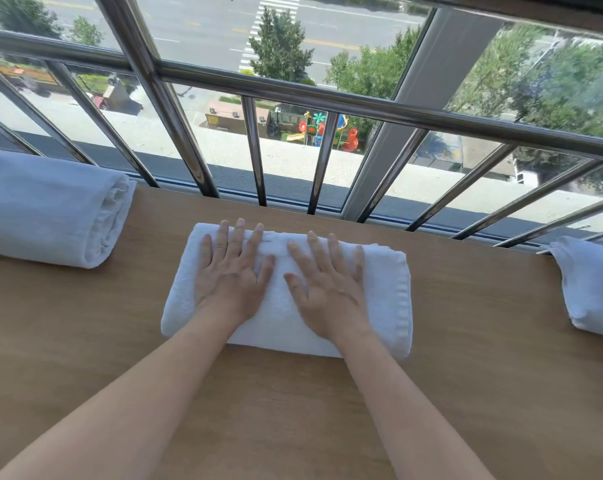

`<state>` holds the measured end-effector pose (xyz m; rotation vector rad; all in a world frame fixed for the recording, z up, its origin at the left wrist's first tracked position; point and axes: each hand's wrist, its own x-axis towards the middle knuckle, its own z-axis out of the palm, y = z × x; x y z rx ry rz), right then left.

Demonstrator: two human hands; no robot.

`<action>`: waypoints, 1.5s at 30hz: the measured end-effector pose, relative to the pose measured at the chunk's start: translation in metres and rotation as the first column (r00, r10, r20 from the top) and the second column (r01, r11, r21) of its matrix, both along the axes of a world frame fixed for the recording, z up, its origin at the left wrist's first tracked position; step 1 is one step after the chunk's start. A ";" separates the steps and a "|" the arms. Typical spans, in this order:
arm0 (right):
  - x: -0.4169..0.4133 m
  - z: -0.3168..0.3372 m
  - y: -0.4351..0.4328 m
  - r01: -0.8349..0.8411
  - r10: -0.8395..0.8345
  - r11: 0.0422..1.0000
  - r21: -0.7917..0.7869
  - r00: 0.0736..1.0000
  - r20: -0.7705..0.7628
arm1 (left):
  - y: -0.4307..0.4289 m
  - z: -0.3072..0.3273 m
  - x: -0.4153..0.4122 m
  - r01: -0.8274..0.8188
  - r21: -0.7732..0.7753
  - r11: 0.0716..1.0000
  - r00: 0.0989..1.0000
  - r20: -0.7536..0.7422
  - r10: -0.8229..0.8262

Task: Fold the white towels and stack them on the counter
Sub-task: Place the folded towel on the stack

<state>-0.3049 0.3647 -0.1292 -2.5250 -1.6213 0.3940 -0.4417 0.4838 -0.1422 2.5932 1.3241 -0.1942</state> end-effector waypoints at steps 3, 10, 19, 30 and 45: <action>0.026 -0.009 -0.014 0.060 -0.059 0.997 -0.047 0.998 0.007 | 0.010 0.000 -0.019 -0.074 0.040 0.996 0.997 -0.029 0.076; 0.048 -0.009 -0.050 0.607 -0.629 0.777 -0.166 0.756 -0.181 | 0.024 0.000 -0.052 -0.463 -0.195 0.864 0.861 0.131 0.491; 0.040 -0.002 -0.045 0.703 -0.703 0.696 -0.146 0.628 -0.333 | 0.036 0.011 -0.052 -0.630 -0.405 0.663 0.711 0.044 0.702; -0.001 0.068 -0.016 0.699 -0.663 0.710 -0.085 0.624 -0.414 | 0.063 0.062 -0.097 -0.510 -0.422 0.750 0.713 0.280 0.642; -0.220 0.152 0.226 0.623 -0.542 0.761 0.181 0.764 -0.351 | 0.314 0.148 -0.322 -0.480 -0.396 0.783 0.632 0.462 0.622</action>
